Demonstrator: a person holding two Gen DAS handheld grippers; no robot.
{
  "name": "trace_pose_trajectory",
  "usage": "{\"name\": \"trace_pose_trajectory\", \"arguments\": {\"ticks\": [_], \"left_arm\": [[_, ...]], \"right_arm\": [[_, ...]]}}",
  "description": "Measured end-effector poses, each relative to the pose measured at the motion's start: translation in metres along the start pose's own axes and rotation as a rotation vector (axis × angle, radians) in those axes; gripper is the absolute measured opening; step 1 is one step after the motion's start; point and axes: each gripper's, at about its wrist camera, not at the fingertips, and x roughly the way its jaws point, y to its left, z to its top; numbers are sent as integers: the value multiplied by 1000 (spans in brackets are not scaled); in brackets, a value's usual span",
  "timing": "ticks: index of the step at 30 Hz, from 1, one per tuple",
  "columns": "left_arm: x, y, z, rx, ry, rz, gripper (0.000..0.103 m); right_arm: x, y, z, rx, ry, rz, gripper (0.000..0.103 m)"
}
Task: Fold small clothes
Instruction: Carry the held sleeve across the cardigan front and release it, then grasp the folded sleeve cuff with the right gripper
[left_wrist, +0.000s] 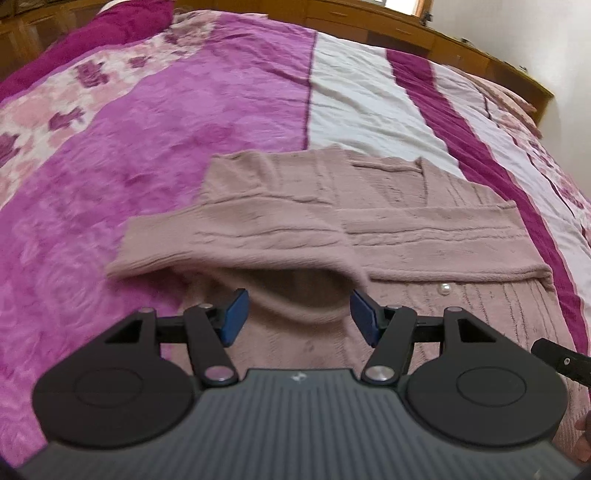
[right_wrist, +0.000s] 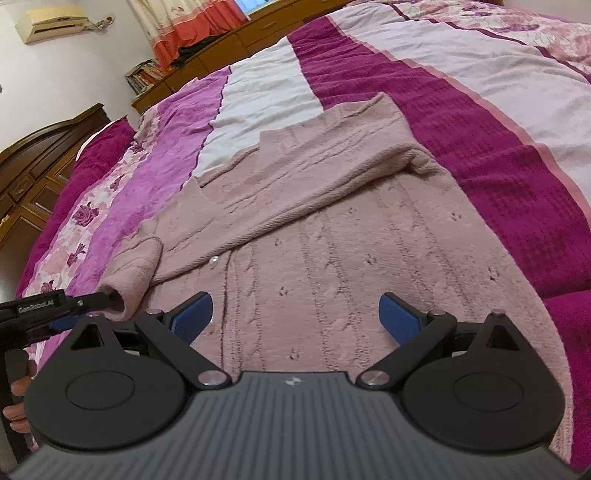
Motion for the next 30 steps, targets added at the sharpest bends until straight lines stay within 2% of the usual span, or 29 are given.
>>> {"name": "trace_pose_trajectory", "arguments": {"ticks": [6, 11, 17, 25, 30], "left_arm": [[-13, 22, -10, -51, 9, 68, 62], [-18, 40, -17, -91, 15, 96, 62], [-19, 53, -22, -111, 17, 126, 62], [-9, 54, -21, -109, 4, 131, 62], [-1, 58, -18, -98, -11, 150, 62]], "right_arm": [[1, 23, 3, -76, -1, 40, 100], [9, 52, 5, -157, 12, 70, 100], [22, 95, 11, -243, 15, 161, 100], [81, 135, 39, -170, 145, 292, 99], [112, 152, 49, -150, 187, 295, 99]]}}
